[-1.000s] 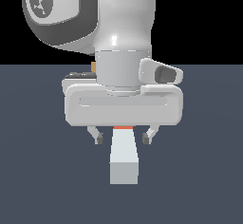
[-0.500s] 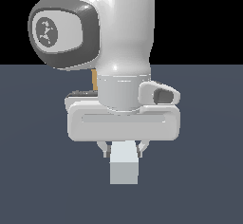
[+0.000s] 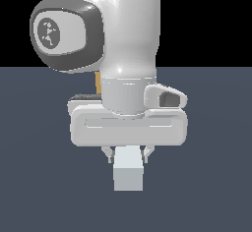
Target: Insert the peg into the horizontal hole in a box.
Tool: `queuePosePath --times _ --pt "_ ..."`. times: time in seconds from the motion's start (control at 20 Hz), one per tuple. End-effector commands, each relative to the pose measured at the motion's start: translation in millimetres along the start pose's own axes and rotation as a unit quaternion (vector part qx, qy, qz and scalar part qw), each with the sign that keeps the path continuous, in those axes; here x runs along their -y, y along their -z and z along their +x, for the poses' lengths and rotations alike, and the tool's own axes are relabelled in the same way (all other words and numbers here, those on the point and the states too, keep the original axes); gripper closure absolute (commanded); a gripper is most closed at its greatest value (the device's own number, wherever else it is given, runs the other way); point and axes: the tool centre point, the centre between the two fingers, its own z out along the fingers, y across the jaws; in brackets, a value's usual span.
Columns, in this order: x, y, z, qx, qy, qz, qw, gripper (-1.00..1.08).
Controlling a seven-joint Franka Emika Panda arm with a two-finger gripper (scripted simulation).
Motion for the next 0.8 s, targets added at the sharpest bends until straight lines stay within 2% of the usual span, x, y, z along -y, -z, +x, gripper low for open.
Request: queuePosePath --times 0.0,0.15,0.35,0.55,0.75 --pt "0.0 0.2 0.7 0.000 0.000 0.000 1.0000 1.08" --pt "0.7 1.5 7.7 0.000 0.002 0.000 1.0000 1.08" --pt "2.9 5.7 29.8 0.000 0.007 0.000 1.0000 1.08" --pt "7.0 12.6 66.4 0.000 0.014 0.000 0.9999 1.08" --pt "13.0 22.0 116.3 0.000 0.025 0.000 0.9997 1.08"
